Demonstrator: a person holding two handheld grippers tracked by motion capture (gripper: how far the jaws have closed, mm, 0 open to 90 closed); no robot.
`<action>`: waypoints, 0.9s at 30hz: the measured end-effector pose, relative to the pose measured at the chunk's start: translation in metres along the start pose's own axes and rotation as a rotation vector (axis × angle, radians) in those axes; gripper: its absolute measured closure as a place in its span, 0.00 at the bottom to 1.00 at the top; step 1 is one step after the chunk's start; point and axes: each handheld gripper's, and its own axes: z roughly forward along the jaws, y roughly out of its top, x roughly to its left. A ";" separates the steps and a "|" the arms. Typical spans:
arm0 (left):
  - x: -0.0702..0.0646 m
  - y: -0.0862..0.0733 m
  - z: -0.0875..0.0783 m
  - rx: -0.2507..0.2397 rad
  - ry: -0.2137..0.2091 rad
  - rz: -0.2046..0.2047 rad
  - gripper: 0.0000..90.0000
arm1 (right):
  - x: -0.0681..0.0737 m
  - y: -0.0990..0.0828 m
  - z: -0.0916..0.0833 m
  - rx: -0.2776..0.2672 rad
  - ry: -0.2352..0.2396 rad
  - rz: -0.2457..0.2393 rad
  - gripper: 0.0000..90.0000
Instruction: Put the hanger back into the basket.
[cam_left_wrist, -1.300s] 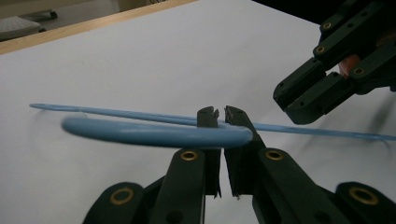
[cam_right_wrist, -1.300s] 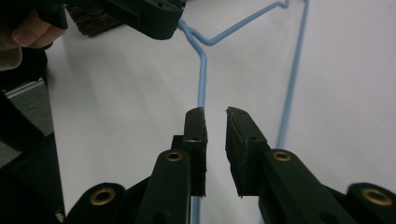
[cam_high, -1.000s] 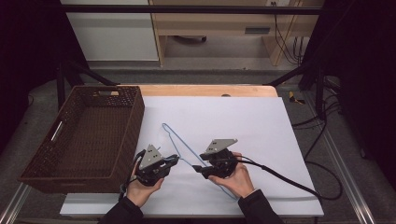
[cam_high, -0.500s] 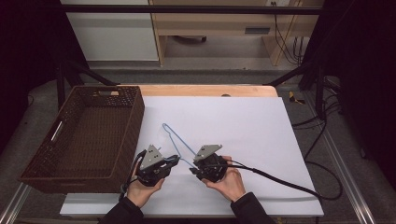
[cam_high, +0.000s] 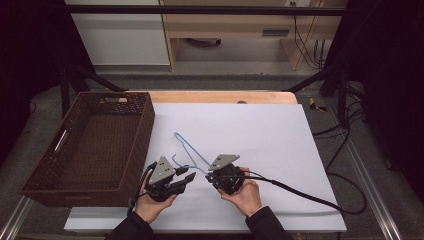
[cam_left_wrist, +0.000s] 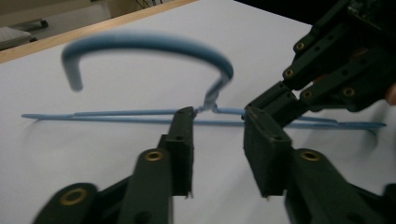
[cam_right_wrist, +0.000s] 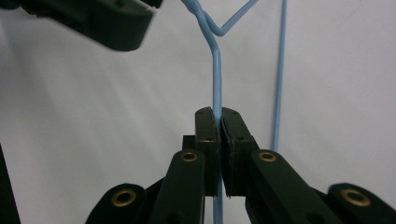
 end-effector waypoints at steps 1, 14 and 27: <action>0.000 0.000 -0.002 -0.004 0.003 0.002 0.63 | -0.001 0.000 -0.002 0.000 -0.002 0.003 0.97; 0.007 0.008 -0.018 0.061 0.004 0.049 0.15 | -0.031 0.004 -0.051 -0.053 0.059 0.000 0.97; 0.006 0.018 -0.031 0.085 0.023 0.158 0.12 | -0.032 0.004 -0.072 -0.078 0.254 -0.028 0.97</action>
